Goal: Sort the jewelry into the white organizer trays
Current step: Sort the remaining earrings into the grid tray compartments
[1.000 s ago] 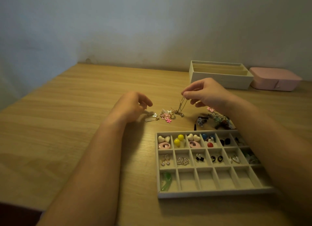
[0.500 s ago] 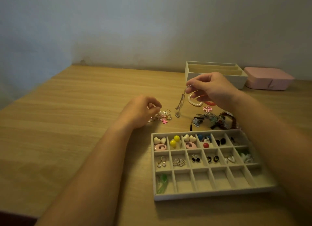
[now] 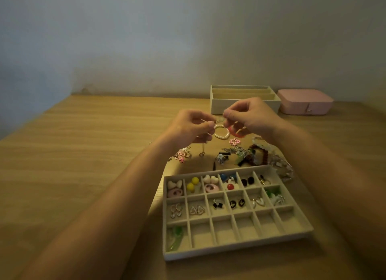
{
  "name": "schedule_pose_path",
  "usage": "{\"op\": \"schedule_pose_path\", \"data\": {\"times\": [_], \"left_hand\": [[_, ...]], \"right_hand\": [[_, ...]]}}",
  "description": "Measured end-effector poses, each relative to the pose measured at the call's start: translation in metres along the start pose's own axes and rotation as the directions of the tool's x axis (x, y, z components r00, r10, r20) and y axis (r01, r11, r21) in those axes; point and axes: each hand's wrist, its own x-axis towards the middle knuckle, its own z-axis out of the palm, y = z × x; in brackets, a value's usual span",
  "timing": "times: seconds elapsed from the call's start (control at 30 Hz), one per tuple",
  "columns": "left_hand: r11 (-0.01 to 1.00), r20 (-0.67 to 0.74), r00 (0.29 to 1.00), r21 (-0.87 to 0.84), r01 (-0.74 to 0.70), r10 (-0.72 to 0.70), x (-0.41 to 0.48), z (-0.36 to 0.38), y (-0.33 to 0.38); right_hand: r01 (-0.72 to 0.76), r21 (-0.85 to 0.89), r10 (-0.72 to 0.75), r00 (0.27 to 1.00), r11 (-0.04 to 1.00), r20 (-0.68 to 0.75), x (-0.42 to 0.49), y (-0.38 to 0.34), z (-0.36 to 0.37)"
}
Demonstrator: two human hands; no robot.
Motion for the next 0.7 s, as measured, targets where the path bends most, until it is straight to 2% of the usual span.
{"op": "schedule_pose_path", "data": {"times": [0.13, 0.2, 0.3, 0.4, 0.47, 0.53, 0.7], "left_hand": [[0.955, -0.090, 0.995, 0.287, 0.075, -0.051, 0.013, 0.003, -0.015], [0.902, -0.128, 0.992, 0.424, 0.075, -0.022, 0.018, 0.005, -0.021], [0.804, -0.113, 0.993, 0.588, 0.086, -0.023, 0.023, 0.007, -0.029], [0.687, -0.146, 0.989, 0.720, 0.102, 0.005, 0.022, 0.010, -0.029], [0.650, -0.201, 0.979, 0.750, 0.126, 0.043, 0.021, 0.007, -0.026], [0.656, -0.268, 0.960, 0.739, 0.154, 0.076, 0.018, 0.000, -0.022], [0.810, -0.366, 0.928, 0.564, 0.164, 0.067, 0.005, -0.019, -0.014]], "right_hand": [[-0.090, -0.184, 0.107, 0.991, 0.979, 0.085, -0.002, 0.019, -0.004], [-0.038, -0.298, 0.085, 0.985, 0.954, 0.147, -0.003, 0.027, -0.009], [0.056, -0.469, 0.125, 0.929, 0.881, 0.347, -0.007, 0.032, -0.014], [0.088, -0.525, 0.156, 0.901, 0.847, 0.404, -0.010, 0.034, -0.012], [0.120, -0.554, 0.141, 0.903, 0.824, 0.406, -0.010, 0.034, -0.011], [0.158, -0.585, 0.137, 0.893, 0.796, 0.428, -0.011, 0.035, -0.010], [0.216, -0.625, 0.153, 0.863, 0.750, 0.481, -0.015, 0.032, -0.011]]}}
